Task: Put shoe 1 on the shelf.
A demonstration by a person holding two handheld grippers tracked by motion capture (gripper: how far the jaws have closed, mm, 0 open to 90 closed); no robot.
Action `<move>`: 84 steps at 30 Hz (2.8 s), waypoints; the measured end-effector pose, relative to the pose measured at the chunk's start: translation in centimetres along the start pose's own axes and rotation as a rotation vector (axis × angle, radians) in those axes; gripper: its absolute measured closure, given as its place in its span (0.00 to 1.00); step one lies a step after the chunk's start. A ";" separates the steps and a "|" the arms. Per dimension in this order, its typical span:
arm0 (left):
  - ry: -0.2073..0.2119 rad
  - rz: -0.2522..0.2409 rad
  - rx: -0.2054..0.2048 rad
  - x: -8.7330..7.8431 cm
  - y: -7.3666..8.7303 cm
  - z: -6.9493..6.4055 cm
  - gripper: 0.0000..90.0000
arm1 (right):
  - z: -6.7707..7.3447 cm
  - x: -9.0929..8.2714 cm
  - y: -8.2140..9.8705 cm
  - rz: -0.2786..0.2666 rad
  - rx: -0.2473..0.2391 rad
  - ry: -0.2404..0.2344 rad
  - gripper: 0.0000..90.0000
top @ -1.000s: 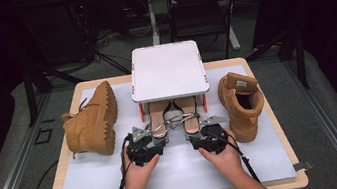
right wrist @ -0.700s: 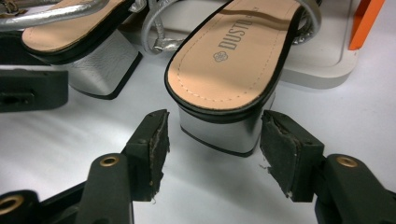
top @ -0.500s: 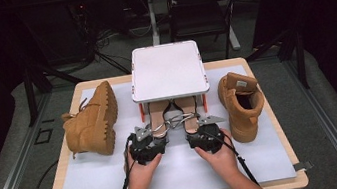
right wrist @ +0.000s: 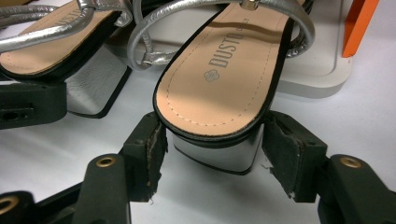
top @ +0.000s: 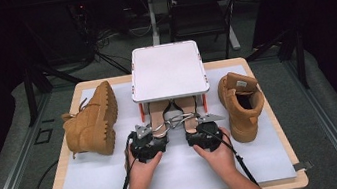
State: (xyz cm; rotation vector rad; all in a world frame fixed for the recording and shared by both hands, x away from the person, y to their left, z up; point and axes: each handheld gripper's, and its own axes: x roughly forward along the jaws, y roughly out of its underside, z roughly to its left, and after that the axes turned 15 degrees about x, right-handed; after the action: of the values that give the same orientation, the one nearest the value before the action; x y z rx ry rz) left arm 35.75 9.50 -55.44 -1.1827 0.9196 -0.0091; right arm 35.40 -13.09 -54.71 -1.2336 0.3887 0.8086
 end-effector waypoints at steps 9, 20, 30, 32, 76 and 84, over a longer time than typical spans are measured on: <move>0.014 0.016 0.003 -0.2 -0.5 0.4 0.47 | 0.0 -0.1 -0.1 0.008 -0.009 0.003 0.46; 0.016 0.001 -0.024 -0.2 -2.5 1.9 0.47 | 0.0 -0.2 -1.9 -0.021 0.013 -0.009 0.47; 0.010 0.008 -0.029 1.2 -3.2 2.8 0.47 | 0.1 0.9 -3.1 -0.031 0.005 0.005 0.47; 0.005 0.003 -0.031 1.5 -3.2 2.9 0.47 | -0.1 1.2 -3.2 -0.032 -0.001 0.002 0.47; -0.026 -0.023 -0.035 3.5 -3.5 4.1 0.47 | -0.1 3.7 -4.6 -0.070 0.009 0.015 0.48; -0.039 -0.028 -0.032 2.7 -3.1 3.5 0.54 | -0.2 2.8 -4.1 -0.082 0.021 0.023 0.51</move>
State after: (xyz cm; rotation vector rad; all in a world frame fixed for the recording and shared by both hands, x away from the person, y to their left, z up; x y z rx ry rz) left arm 41.04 9.71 -54.36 -1.2213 0.8717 0.0062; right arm 40.31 -12.74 -53.86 -1.2325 0.3624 0.7192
